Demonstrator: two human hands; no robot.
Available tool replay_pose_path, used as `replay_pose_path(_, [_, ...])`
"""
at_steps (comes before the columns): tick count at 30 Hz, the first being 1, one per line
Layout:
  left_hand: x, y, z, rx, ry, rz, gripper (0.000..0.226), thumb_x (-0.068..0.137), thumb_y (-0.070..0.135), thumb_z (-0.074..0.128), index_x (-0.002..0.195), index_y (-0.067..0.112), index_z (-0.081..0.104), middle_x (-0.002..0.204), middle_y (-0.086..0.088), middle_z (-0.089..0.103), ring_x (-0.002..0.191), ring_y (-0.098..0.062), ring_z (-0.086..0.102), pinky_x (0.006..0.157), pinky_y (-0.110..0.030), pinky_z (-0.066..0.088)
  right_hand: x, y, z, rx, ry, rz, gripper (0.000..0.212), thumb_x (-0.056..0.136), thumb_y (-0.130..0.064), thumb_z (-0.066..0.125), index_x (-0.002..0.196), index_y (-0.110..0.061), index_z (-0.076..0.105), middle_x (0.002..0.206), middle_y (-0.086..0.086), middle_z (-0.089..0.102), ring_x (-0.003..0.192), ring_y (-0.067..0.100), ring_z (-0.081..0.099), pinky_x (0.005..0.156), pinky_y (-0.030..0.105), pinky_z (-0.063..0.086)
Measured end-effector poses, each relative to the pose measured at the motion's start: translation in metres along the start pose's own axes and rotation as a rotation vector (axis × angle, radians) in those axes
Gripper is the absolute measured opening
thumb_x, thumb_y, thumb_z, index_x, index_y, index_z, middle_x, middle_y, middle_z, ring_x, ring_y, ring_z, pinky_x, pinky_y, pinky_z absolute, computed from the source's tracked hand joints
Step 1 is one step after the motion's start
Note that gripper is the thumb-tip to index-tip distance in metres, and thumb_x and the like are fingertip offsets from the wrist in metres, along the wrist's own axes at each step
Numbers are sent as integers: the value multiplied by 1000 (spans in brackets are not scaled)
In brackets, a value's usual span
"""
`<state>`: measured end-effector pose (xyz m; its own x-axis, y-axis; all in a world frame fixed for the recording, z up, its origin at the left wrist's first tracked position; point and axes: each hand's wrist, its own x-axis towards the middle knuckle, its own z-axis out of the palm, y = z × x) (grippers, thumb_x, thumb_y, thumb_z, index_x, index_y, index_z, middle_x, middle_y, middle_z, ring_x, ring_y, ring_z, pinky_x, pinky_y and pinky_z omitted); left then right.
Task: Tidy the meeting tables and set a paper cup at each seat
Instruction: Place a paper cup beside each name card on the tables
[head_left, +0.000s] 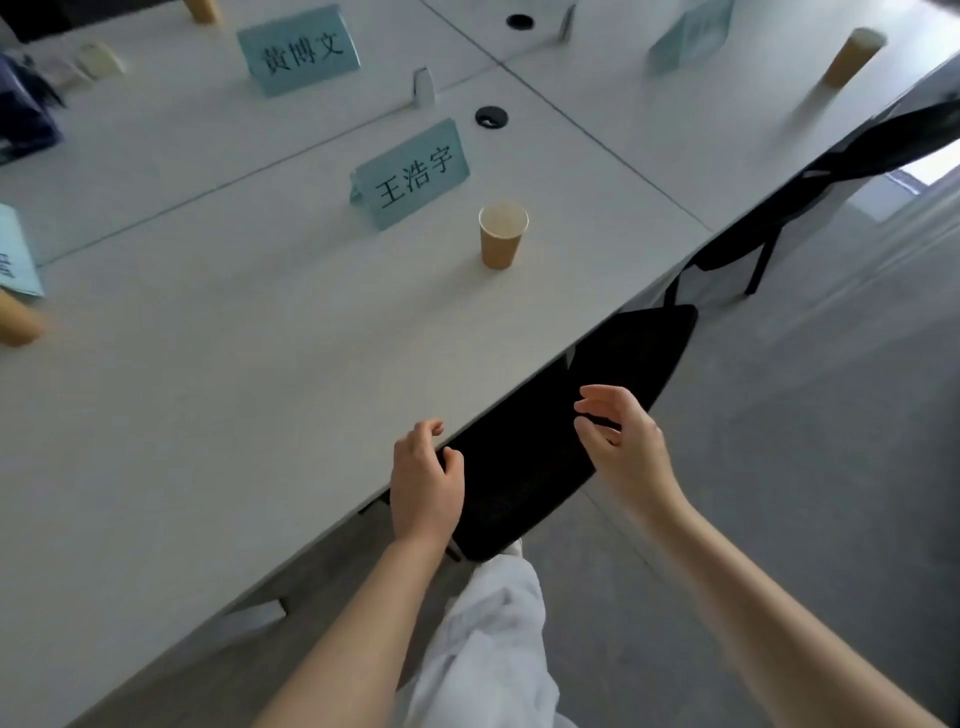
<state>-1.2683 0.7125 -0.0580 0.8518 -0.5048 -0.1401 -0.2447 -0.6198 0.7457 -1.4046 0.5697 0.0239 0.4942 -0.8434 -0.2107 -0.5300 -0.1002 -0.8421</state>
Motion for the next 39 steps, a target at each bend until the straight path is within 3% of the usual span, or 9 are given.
replay_pose_path(9, [100, 50, 68, 164, 32, 81, 40, 78, -4, 63, 117, -7, 58, 121, -23, 60, 121, -42, 53, 102, -46, 44, 162, -21, -44, -191, -167, -48, 37, 88, -20, 65, 123, -21, 53, 110, -7, 63, 108, 9, 57, 96, 30, 48])
replay_pose_path(12, [129, 62, 90, 234, 23, 76, 46, 78, -2, 63, 123, -6, 56, 132, -24, 56, 129, -46, 46, 108, -52, 39, 206, -21, -41, -230, -264, -72, 40, 87, -22, 67, 124, -20, 51, 112, -6, 62, 110, 11, 55, 97, 31, 47])
replay_pose_path(16, [159, 73, 118, 415, -92, -31, 63, 94, 24, 54, 151, 12, 31, 161, -7, 23, 150, -35, 12, 117, -52, 14, 271, -16, -28, -267, -385, -139, 53, 81, -25, 73, 127, -19, 48, 114, -3, 60, 110, 15, 55, 98, 40, 47])
replay_pose_path(20, [163, 67, 134, 511, -89, -139, 72, 92, 37, 57, 152, 10, 28, 161, -11, 24, 147, -40, 18, 114, -61, 20, 321, -20, -17, -262, -511, -217, 69, 76, -26, 77, 134, -19, 40, 119, 1, 55, 112, 18, 54, 98, 44, 47])
replay_pose_path(23, [164, 58, 146, 588, -96, -172, 79, 91, 57, 29, 156, 14, 14, 163, -11, 12, 149, -39, 9, 114, -61, 11, 353, -22, -8, -267, -620, -260, 80, 73, -24, 80, 139, -20, 34, 126, 3, 51, 115, 20, 52, 99, 44, 46])
replay_pose_path(26, [167, 52, 147, 627, -127, -181, 87, 86, 67, 17, 155, 18, -2, 163, -7, -3, 149, -36, -3, 114, -62, 8, 375, -22, 7, -280, -717, -277, 90, 70, -26, 83, 142, -23, 28, 133, 4, 46, 119, 21, 49, 101, 45, 44])
replay_pose_path(29, [166, 50, 149, 627, -119, -184, 92, 84, 75, 10, 156, 18, 3, 162, -5, -9, 148, -32, -10, 115, -62, 6, 389, -20, 28, -290, -806, -281, 96, 67, -26, 85, 143, -24, 27, 135, 5, 44, 121, 21, 47, 103, 45, 42])
replay_pose_path(34, [164, 52, 153, 656, -65, -152, 85, 87, 65, 30, 155, 15, 18, 163, -11, 12, 147, -39, 11, 111, -64, 19, 398, -14, 54, -200, -823, -276, 88, 62, -23, 87, 135, -27, 37, 130, 3, 49, 115, 20, 52, 99, 46, 46])
replay_pose_path(39, [167, 61, 158, 627, -2, -192, 83, 86, 60, 33, 154, 16, 16, 163, -9, 12, 149, -38, 8, 113, -63, 12, 400, -11, 66, -134, -823, -237, 67, 62, -28, 86, 119, -24, 50, 121, 0, 58, 110, 15, 57, 95, 44, 50])
